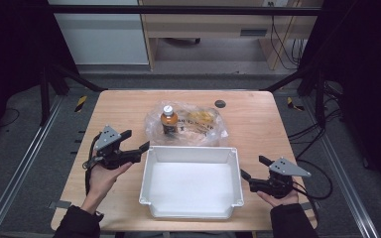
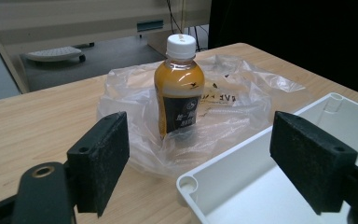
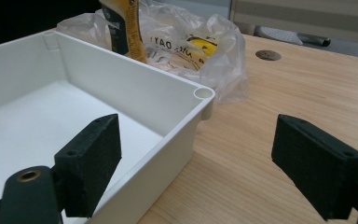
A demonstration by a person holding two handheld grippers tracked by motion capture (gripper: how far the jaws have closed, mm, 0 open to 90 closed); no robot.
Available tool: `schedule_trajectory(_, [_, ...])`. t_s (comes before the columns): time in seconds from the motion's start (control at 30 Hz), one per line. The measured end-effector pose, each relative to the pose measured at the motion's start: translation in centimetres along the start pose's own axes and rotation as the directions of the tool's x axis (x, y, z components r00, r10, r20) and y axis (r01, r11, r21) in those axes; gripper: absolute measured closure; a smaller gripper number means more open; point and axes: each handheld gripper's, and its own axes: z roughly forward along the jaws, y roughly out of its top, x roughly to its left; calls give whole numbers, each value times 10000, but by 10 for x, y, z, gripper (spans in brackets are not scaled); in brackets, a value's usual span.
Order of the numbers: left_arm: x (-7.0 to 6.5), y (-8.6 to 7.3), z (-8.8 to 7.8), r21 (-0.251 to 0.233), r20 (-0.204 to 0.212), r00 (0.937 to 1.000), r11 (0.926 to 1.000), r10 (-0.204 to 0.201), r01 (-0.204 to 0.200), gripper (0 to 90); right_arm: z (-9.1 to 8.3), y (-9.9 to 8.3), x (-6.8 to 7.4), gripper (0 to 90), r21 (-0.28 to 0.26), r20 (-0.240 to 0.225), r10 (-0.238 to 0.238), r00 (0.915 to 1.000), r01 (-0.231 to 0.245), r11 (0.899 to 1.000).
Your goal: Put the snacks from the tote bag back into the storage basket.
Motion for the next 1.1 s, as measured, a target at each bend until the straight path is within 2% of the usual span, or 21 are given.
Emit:
schedule_trajectory(0.37, [-1,10,12,58,7,9995,9995,315,-315,210,1,0,0,162,70,-35,-28,10000,29,10000])
schedule_trajectory(1.1, [3,19,41,383,-453,9967,9971,669,-652,256,2,-1,1,165,108,-80,-19,10000,20,9999])
